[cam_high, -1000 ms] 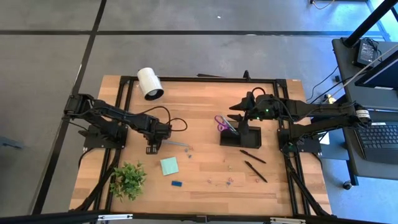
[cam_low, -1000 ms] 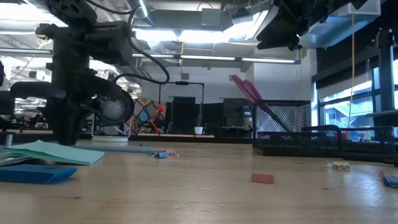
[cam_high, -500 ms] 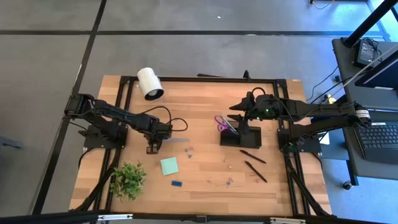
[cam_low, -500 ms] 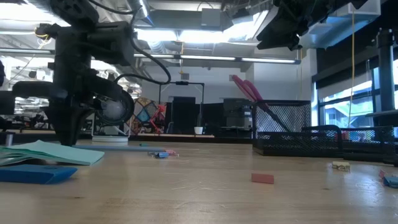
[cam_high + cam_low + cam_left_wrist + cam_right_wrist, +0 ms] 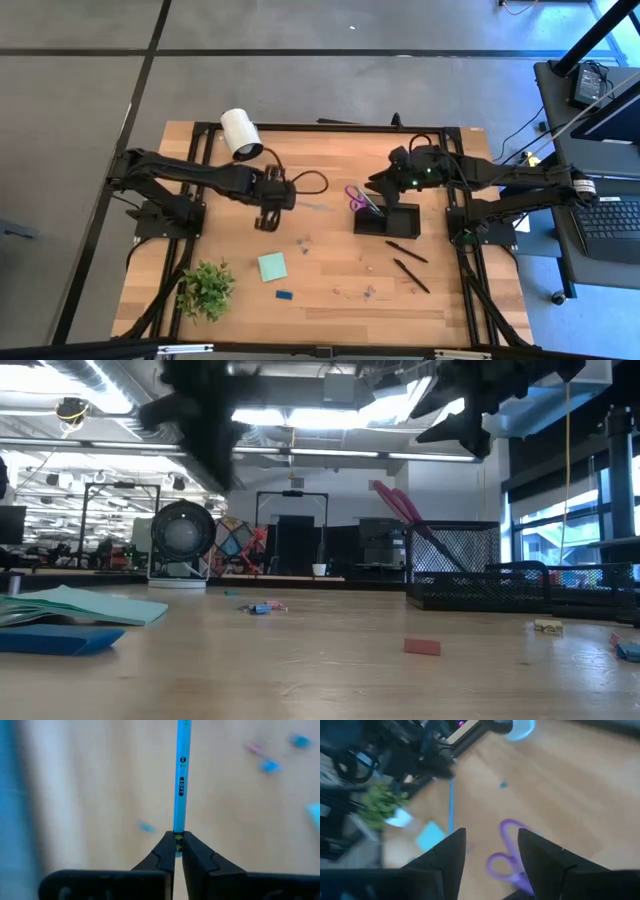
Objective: Pick and place office supplies into organizer
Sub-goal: Put the blue pencil into the black desk organizer
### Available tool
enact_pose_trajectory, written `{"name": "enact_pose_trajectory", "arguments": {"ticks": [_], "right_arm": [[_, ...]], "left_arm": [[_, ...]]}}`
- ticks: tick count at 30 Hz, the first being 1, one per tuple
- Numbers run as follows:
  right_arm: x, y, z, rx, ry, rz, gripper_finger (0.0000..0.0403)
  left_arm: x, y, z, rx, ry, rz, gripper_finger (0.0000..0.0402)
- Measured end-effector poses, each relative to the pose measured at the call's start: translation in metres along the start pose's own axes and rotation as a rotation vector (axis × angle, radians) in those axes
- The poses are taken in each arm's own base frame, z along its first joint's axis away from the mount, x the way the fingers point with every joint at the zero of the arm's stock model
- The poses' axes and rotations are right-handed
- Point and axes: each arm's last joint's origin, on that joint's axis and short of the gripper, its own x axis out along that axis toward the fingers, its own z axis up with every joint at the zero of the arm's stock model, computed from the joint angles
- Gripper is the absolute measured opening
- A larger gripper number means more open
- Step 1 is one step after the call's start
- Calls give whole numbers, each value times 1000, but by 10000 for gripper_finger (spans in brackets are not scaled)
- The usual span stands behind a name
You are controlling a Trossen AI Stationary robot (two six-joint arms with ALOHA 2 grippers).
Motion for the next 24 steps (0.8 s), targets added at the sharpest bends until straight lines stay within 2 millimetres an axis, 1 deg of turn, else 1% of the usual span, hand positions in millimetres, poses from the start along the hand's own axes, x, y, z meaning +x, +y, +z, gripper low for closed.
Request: {"name": "enact_pose_trajectory", "arguments": {"ticks": [4, 7, 10, 16, 21, 24], "right_arm": [[0, -1, 1, 169, 45, 60, 184], [0, 1, 4, 201, 41, 100, 184], [-1, 4, 7, 228, 16, 146, 184], [-2, 11, 15, 266, -27, 242, 184], [-3, 13, 17, 276, -49, 265, 184], [-3, 13, 18, 291, -54, 273, 184]], "left_arm": [[-31, 17, 24, 197, -89, 235, 12], [-46, 26, 39, 360, -158, 359, 12], [-56, 33, 51, 510, -230, 453, 13], [-57, 38, 69, 770, -267, 609, 13], [-44, 38, 80, 958, -232, 661, 13], [-35, 39, 88, 1040, -215, 705, 13]]}}
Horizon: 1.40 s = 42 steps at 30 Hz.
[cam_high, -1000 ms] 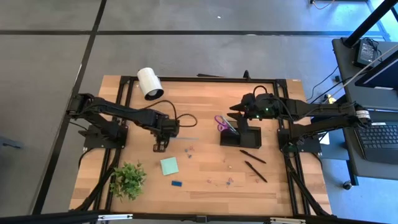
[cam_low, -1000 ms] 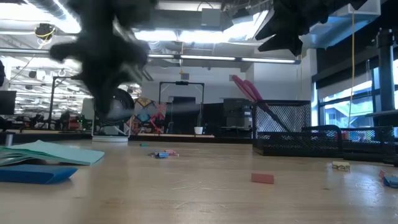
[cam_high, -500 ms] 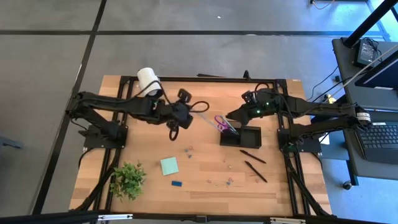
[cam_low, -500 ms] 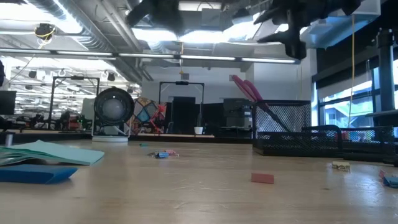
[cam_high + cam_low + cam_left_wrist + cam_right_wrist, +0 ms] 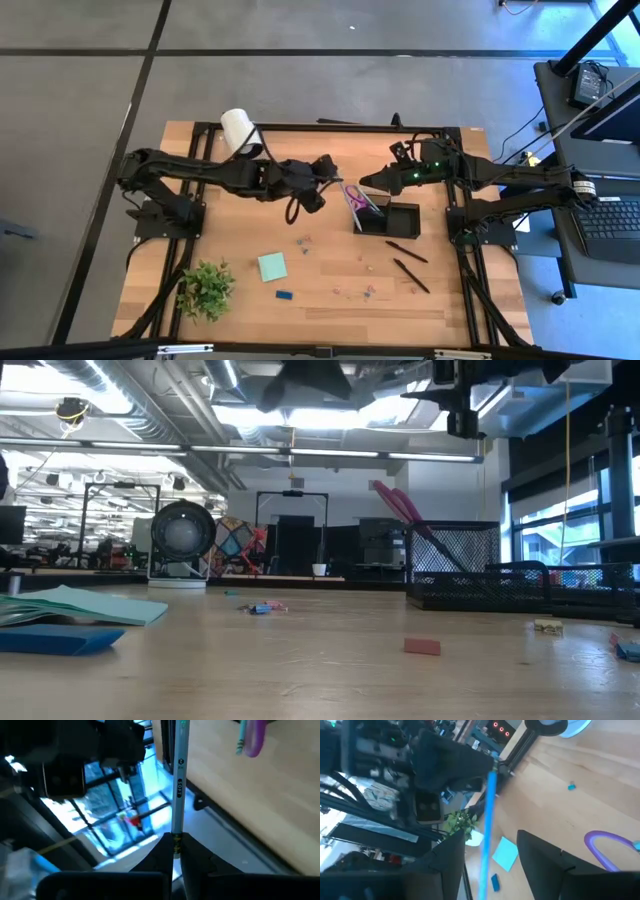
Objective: Pick and place office supplies into organizer
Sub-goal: Put the blue pencil into the black desk organizer
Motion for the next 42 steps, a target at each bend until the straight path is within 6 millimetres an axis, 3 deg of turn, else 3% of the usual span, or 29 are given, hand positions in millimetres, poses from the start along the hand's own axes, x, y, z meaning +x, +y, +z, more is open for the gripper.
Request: {"name": "enact_pose_trajectory", "arguments": {"ticks": [10, 17, 32, 38, 42], "right_arm": [[6, -4, -1, -9, 11, -19, 184], [10, -4, 0, -21, 3, -7, 178], [10, -4, 0, -80, 3, -16, 38], [10, -5, 0, -96, 1, -17, 22], [10, -4, 0, -106, 1, -16, 24]], "left_arm": [[29, 5, 19, 95, 29, 145, 13], [31, 6, 16, 89, 38, 156, 13], [34, 8, 10, 72, 58, 172, 13], [34, 8, 10, 69, 76, 170, 19], [34, 8, 9, -16, 74, 172, 50]]}}
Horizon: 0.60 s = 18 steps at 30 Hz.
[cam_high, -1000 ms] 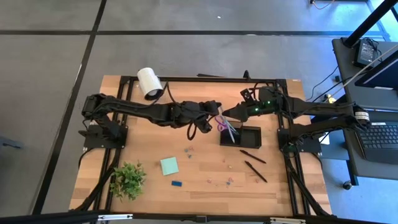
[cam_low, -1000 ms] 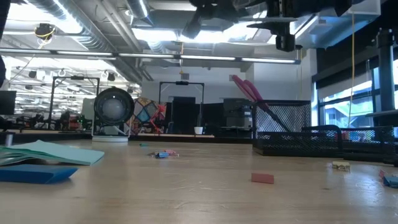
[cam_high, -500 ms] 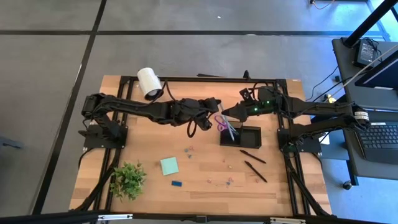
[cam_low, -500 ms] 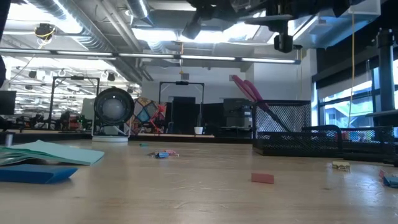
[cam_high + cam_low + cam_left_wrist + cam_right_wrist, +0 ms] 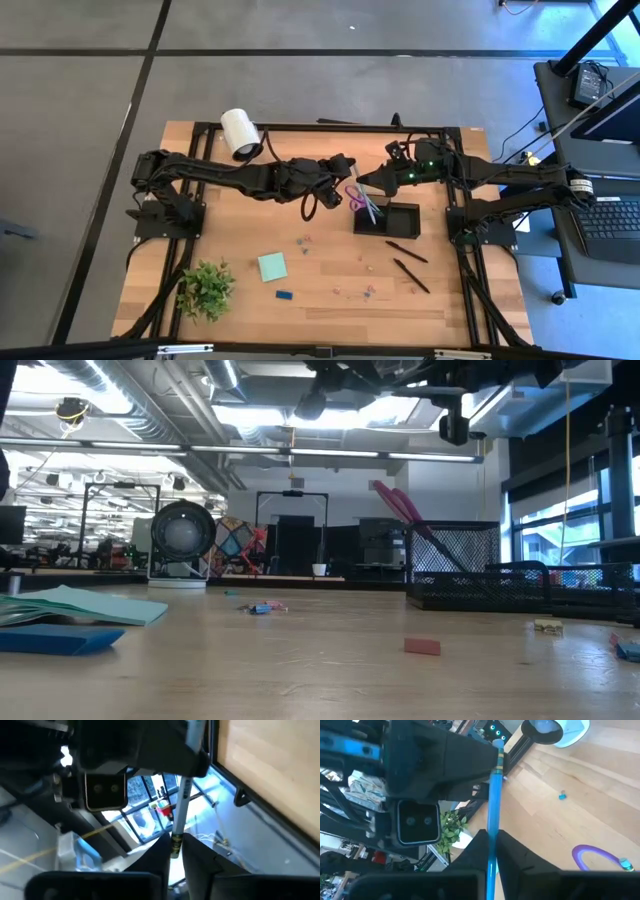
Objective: Pick and place office supplies into organizer
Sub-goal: Put the blue pencil into the black desk organizer
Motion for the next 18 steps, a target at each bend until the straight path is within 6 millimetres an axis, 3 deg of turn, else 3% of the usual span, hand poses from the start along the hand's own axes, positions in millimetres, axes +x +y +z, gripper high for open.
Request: {"name": "enact_pose_trajectory", "arguments": {"ticks": [10, 18], "right_arm": [[-2, -7, 6, -98, -44, -55, 23], [-6, -22, 10, -219, -58, -222, 23]], "left_arm": [[-11, 1, -7, -523, 52, -47, 136], [-37, 1, -47, -1134, -47, -252, 149]]}}
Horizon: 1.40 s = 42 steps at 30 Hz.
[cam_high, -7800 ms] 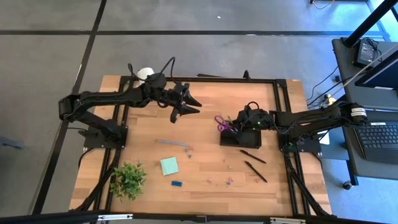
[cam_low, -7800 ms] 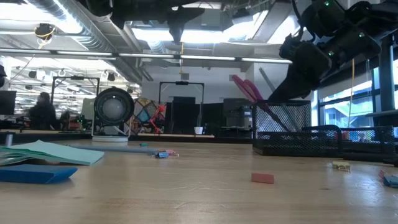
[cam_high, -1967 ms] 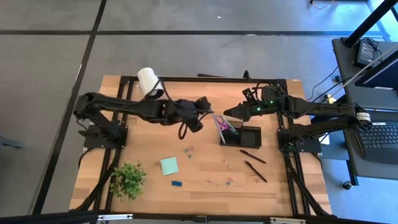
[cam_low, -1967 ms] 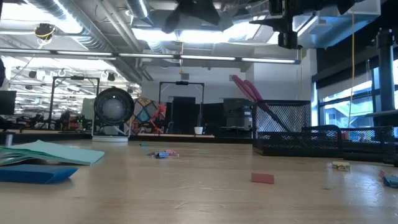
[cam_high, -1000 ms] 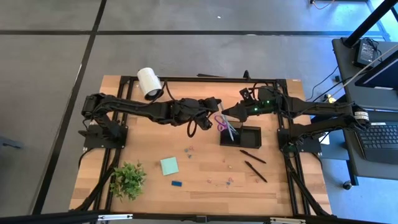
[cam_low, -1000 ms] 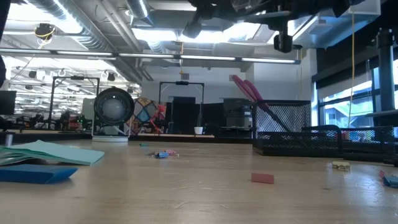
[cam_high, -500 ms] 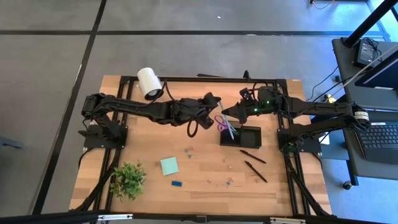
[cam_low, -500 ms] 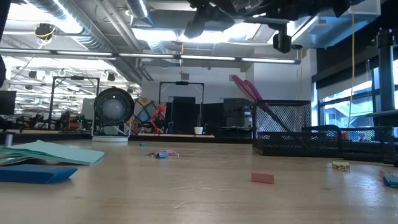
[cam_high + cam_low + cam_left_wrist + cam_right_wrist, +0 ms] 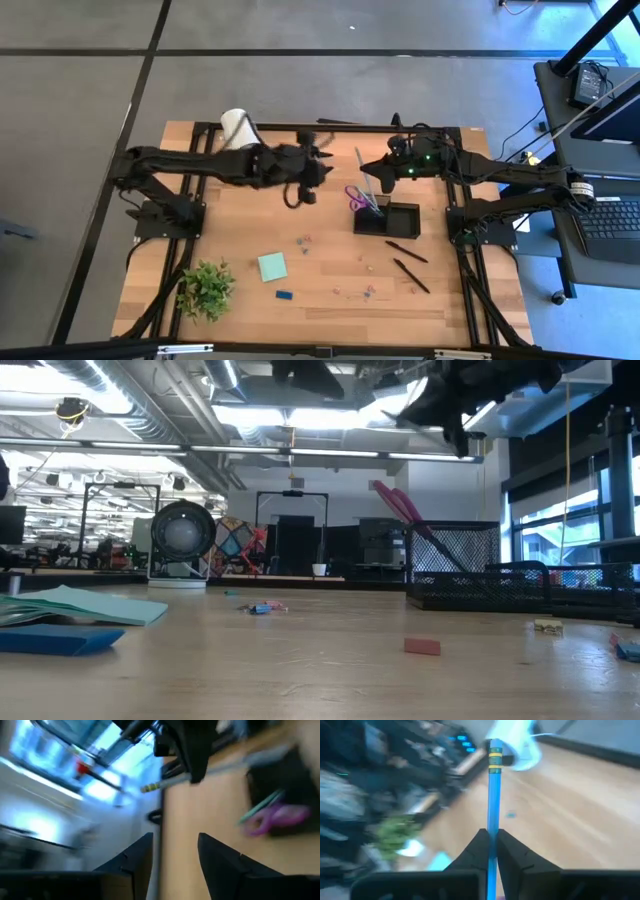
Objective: Pick and place office supplies into organizer
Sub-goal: Put the blue pencil into the black desk organizer
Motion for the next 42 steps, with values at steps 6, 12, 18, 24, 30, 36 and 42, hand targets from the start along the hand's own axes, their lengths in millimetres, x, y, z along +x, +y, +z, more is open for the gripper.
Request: {"name": "enact_pose_trajectory", "arguments": {"ticks": [6, 12, 18, 24, 30, 36, 42], "right_arm": [[0, 0, -2, -255, -30, -104, 24], [1, 6, -7, -390, -38, -89, 24], [11, -6, -38, -464, -39, -83, 23], [16, -21, -64, -507, -96, -41, 23], [17, -35, -91, -482, -67, -20, 23], [15, -41, -109, -491, -19, -9, 23], [14, -47, -118, -500, 14, -17, 26]], "left_arm": [[-10, 12, -23, -319, -133, -237, 144], [-12, 9, -39, -523, -294, -283, 143], [-19, -1, -59, -591, -394, -256, 143], [-18, -11, -74, -645, -383, -259, 143], [-14, -19, -84, -675, -379, -264, 143], [-14, -20, -85, -675, -377, -261, 143], [-14, -19, -84, -672, -384, -242, 143]]}}
